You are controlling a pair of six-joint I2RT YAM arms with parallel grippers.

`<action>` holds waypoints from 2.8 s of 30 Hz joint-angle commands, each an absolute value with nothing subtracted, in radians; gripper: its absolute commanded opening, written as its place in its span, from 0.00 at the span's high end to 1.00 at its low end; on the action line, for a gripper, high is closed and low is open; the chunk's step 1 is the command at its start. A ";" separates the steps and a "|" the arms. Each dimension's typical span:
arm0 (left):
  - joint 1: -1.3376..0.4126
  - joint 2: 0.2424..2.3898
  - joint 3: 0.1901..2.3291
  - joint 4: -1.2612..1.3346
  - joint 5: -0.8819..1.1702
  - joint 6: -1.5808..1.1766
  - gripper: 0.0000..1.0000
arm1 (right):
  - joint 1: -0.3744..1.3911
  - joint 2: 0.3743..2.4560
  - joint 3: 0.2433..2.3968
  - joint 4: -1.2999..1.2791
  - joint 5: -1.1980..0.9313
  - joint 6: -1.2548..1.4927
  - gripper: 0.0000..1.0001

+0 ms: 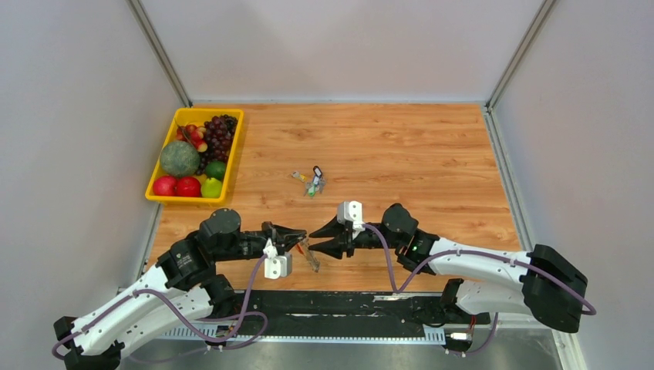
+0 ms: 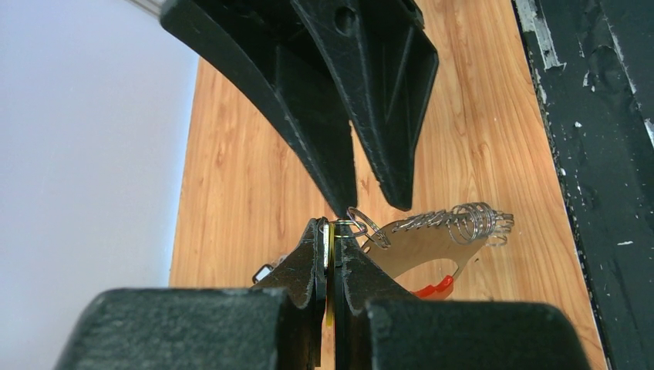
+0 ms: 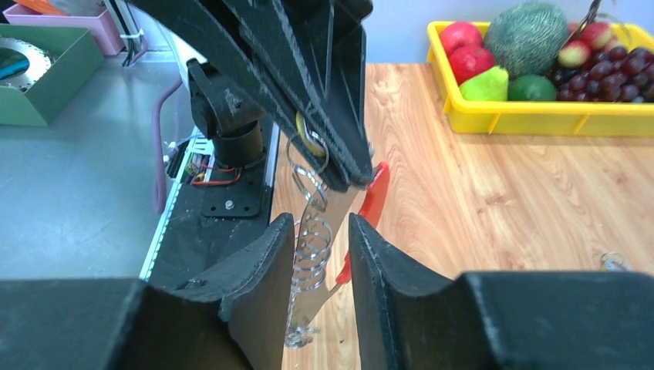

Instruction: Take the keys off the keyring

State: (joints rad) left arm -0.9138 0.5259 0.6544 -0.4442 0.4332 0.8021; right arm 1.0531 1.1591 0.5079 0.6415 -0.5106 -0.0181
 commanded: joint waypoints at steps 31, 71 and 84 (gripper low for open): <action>-0.913 0.523 0.644 -0.390 0.453 0.820 1.00 | 1.058 1.058 0.573 0.475 -0.480 -0.076 0.62; -0.913 0.536 0.641 -0.387 0.402 0.799 1.00 | 1.100 1.128 0.678 0.408 -0.590 -0.054 1.00; -0.913 0.523 0.640 -0.384 0.367 0.788 1.00 | 1.086 1.033 0.612 0.478 -0.575 0.018 1.00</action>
State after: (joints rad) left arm -0.9195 0.5308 0.6399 -0.4080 0.4179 0.7902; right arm 1.0851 1.0786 0.6186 0.3862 -0.5110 -0.0494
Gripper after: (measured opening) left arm 0.030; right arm 0.004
